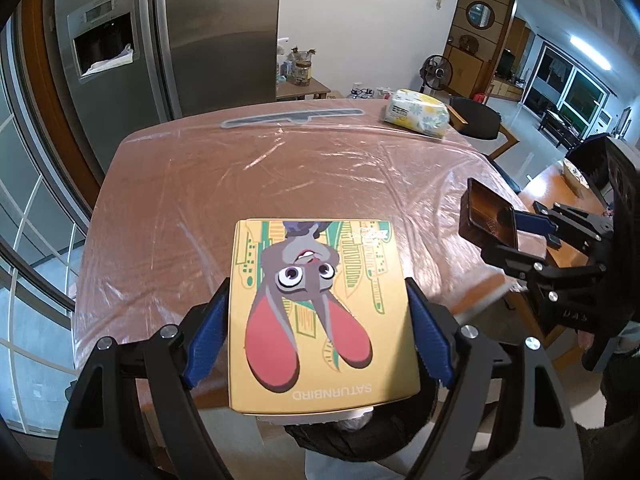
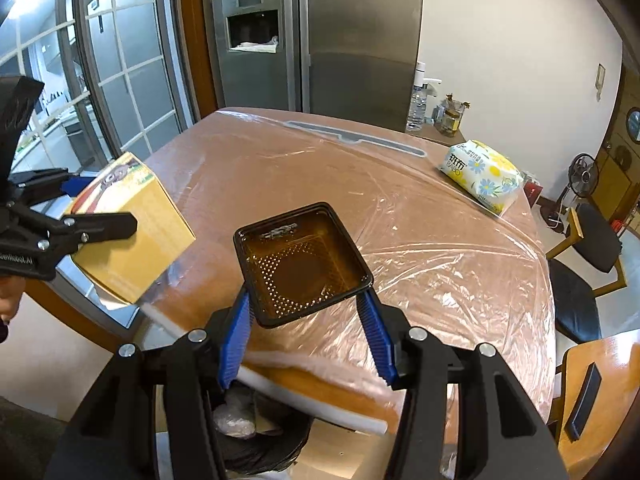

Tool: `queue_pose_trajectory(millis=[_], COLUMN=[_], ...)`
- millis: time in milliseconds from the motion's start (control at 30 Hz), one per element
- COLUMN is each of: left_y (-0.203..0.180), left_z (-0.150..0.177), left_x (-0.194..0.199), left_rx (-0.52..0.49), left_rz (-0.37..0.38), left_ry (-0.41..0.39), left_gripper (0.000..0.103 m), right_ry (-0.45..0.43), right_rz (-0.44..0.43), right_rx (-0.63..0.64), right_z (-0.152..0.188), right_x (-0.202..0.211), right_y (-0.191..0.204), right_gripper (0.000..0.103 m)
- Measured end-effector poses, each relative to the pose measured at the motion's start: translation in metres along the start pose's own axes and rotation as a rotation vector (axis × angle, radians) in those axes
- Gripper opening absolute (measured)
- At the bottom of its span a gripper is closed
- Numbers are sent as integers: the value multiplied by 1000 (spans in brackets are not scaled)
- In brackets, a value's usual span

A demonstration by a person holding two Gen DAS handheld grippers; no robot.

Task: Collect trash
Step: 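Carry the yellow rabbit box and dark tray down over the black bin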

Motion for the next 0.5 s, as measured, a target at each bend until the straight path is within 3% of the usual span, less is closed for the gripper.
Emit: queue_pose_trajectory(millis=[333, 500], left_y=[-19, -27], left_z=[35, 55], left_x=[25, 28], left_rx=[-58, -94], left_rz=[30, 59], left_ry=[21, 53], left_gripper=[82, 82], right_ry=[13, 50], right_rz=[-64, -142], right_rx=[3, -20], right_z=[25, 45], right_x=[24, 24], right_y=[22, 36], right_gripper=[51, 51])
Point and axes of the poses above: each gripper's, at about its wrist camera, not at the fingertips, and x roughly against the way its jaws point, y to its left, z to its underside, the point moved 9 cm from there along -x, roughly the way its jaws point, and after that the axes turned 11 degrees about -z, right-handed, at the moved point
